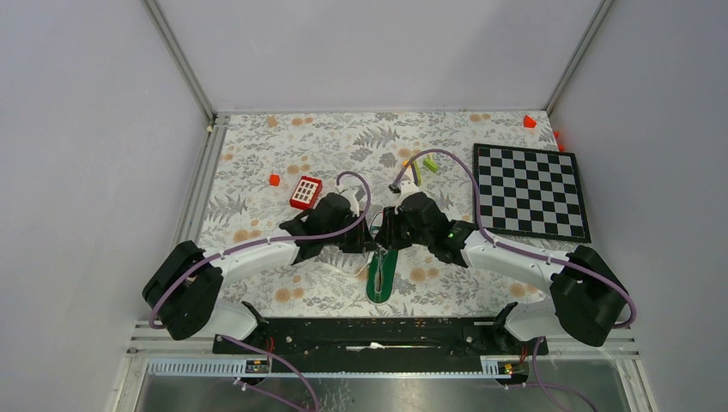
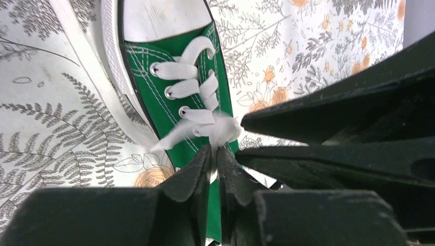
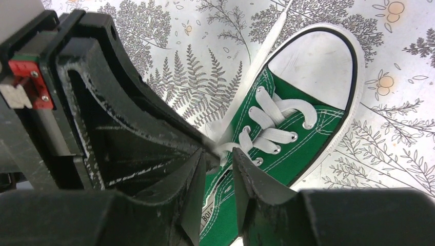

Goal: Tie the shoes
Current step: Cross the shoelace with the shoelace.

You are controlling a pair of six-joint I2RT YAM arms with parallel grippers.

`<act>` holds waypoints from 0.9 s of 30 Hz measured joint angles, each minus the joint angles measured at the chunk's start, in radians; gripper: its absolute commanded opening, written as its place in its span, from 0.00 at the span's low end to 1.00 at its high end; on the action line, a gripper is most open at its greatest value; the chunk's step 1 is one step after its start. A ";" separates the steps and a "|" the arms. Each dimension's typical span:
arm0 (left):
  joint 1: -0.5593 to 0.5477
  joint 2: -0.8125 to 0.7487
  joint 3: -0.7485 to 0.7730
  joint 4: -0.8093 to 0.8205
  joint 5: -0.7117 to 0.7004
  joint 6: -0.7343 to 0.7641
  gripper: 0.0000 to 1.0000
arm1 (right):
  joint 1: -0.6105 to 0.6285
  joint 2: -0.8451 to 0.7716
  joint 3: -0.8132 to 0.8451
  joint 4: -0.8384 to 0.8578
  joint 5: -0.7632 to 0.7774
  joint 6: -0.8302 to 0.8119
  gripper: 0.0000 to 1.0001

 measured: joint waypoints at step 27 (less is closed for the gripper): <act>0.015 -0.004 0.008 0.052 0.025 0.002 0.00 | 0.003 -0.118 -0.010 -0.127 0.081 0.018 0.40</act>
